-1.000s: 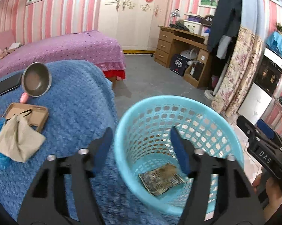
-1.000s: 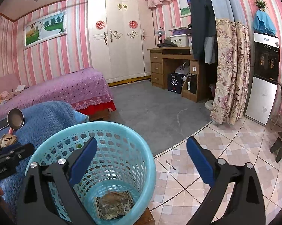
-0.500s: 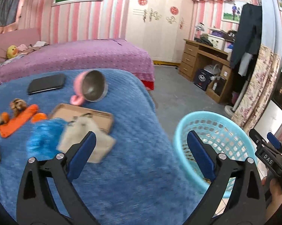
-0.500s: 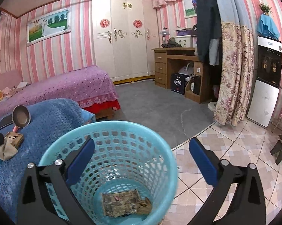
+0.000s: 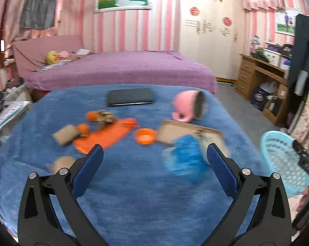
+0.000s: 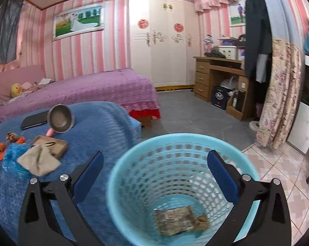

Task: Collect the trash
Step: 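Grasp the cardboard tube with the left tool while the right tool grasps the beige cloth bag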

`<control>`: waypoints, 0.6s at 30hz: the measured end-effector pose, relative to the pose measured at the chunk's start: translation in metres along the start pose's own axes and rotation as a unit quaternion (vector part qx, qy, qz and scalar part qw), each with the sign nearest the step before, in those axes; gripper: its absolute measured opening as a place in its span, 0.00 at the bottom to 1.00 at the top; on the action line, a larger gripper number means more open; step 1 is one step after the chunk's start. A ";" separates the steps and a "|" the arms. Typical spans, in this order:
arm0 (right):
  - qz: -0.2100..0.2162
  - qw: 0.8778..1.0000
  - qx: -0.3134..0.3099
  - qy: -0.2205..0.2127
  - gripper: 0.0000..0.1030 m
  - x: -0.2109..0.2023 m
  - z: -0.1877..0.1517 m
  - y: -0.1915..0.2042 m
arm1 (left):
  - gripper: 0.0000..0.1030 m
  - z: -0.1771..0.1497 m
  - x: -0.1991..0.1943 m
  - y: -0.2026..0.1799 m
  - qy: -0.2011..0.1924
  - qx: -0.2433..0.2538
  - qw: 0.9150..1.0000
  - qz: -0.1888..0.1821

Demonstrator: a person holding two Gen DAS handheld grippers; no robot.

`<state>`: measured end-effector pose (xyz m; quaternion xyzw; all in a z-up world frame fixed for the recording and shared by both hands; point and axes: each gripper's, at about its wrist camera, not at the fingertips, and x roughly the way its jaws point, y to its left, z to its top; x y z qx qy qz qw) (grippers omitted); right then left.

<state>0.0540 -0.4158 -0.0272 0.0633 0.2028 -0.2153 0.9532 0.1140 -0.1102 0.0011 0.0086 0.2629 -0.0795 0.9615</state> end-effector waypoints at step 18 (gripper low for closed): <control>0.080 0.992 -0.087 0.035 0.96 0.023 0.011 0.115 | 0.95 -0.019 0.039 0.123 0.067 -0.071 0.994 0.052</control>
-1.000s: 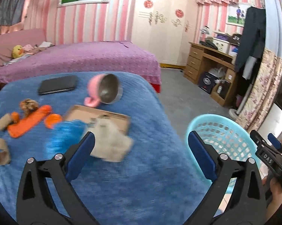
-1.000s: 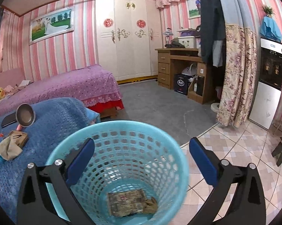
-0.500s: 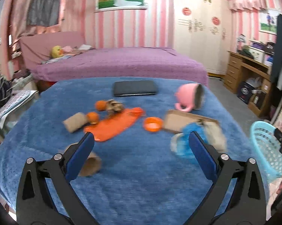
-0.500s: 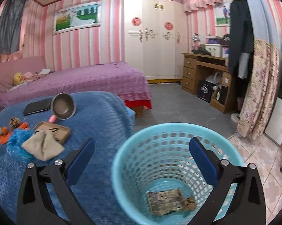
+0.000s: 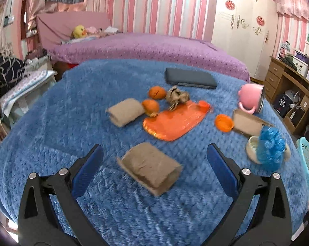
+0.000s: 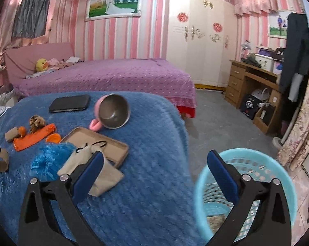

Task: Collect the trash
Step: 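Grasp the cardboard tube with the left tool while the right tool grasps the beige cloth bag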

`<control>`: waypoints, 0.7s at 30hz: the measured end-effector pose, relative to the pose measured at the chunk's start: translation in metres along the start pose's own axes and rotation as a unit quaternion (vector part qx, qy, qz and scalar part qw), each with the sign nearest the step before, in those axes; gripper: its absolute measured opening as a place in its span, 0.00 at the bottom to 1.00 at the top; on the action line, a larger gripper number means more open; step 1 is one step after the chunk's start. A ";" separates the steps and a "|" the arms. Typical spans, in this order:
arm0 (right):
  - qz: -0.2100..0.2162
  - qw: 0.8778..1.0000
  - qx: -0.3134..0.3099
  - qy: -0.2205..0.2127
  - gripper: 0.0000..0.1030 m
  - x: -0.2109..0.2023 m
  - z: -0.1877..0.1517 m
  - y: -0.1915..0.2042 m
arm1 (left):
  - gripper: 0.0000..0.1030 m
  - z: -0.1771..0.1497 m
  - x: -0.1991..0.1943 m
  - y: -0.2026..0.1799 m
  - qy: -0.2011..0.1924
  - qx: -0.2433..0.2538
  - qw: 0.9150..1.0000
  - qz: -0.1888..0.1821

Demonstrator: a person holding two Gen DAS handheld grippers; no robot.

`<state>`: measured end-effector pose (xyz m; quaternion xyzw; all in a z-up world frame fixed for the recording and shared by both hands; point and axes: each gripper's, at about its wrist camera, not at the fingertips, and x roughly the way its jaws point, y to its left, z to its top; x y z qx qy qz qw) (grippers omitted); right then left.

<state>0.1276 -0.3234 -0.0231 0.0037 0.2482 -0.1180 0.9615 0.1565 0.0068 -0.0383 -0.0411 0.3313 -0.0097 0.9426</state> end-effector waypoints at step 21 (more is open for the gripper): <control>0.048 0.995 -0.058 0.060 0.96 0.011 -0.025 0.026 | 0.82 -0.013 0.032 0.002 0.057 0.024 0.998 -0.008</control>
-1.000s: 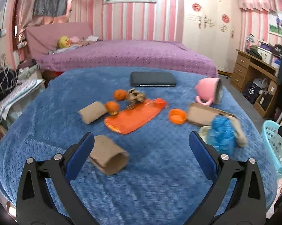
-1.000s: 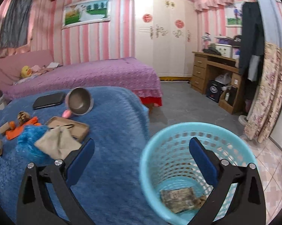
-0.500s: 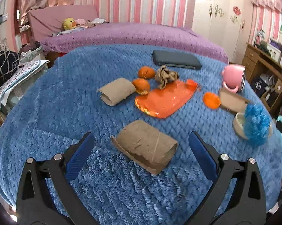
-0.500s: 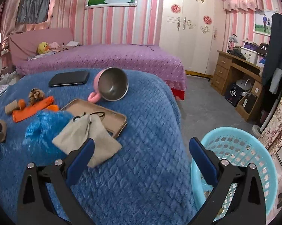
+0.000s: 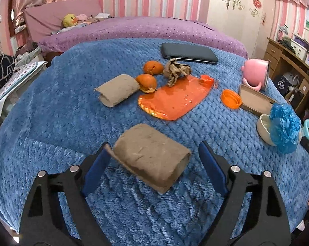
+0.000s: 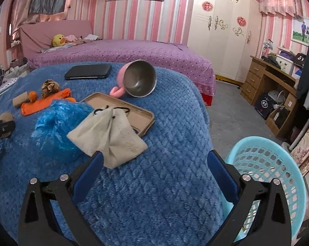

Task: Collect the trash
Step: 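Grasp the cardboard tube with the left tool while the right tool grasps the beige cloth bag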

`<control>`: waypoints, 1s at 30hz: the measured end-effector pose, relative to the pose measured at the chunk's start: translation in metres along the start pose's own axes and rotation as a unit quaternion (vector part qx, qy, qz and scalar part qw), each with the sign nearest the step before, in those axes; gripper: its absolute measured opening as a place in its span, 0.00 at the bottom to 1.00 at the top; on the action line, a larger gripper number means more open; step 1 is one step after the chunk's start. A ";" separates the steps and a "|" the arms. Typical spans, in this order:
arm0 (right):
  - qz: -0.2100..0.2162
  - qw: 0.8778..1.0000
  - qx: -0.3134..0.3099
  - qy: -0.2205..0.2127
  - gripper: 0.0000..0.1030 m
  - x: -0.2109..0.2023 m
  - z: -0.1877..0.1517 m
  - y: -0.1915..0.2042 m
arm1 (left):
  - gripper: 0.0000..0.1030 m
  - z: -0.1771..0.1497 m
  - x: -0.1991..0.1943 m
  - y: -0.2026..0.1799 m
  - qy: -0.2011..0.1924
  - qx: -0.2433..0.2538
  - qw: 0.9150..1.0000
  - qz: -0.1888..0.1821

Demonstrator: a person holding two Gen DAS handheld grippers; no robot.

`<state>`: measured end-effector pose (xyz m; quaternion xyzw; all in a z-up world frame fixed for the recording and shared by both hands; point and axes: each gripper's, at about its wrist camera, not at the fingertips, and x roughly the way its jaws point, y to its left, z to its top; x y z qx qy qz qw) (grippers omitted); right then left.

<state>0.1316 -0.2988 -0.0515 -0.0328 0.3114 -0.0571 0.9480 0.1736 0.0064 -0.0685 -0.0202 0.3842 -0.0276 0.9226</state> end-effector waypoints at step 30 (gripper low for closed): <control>0.099 0.994 0.033 0.006 0.20 0.016 0.018 0.000 | 0.56 0.003 -0.001 -0.004 -0.008 -0.002 1.000 0.017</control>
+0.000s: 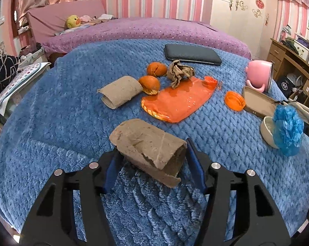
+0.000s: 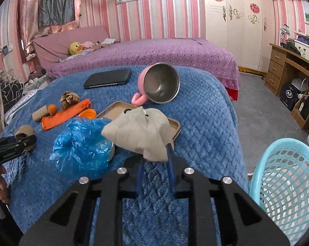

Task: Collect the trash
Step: 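Grasp the cardboard tube with the left tool while the right tool grasps the beige cloth bag, then carry both items over the basket and open both tools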

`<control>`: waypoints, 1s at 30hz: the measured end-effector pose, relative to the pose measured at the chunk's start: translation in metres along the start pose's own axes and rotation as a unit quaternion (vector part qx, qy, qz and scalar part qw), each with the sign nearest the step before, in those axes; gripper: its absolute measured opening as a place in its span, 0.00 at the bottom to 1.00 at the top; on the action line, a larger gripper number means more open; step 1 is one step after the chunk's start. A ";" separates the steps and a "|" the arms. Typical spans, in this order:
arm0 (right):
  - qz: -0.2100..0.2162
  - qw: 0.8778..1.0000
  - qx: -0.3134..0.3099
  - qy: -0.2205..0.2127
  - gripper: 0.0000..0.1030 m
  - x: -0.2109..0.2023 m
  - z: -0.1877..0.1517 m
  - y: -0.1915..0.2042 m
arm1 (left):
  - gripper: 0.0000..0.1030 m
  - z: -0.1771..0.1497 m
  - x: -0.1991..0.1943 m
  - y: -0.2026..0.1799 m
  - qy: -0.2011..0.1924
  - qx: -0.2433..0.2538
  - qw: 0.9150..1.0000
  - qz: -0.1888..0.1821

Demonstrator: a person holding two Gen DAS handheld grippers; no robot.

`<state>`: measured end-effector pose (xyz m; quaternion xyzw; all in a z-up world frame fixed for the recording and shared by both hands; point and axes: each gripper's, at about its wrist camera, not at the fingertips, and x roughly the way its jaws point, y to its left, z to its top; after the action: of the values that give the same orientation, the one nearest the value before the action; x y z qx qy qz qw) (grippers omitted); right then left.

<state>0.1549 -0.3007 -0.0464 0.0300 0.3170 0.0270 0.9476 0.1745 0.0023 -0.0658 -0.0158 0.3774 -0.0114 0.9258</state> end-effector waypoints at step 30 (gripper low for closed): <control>-0.038 0.998 0.015 -0.057 0.20 -0.059 -0.006 -0.051 | 0.56 0.018 -0.072 -0.063 -0.109 0.002 0.993 -0.043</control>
<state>0.1057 -0.3557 -0.0191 0.0339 0.2638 -0.0159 0.9639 0.1349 -0.0577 -0.0006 -0.0316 0.2732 -0.0503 0.9601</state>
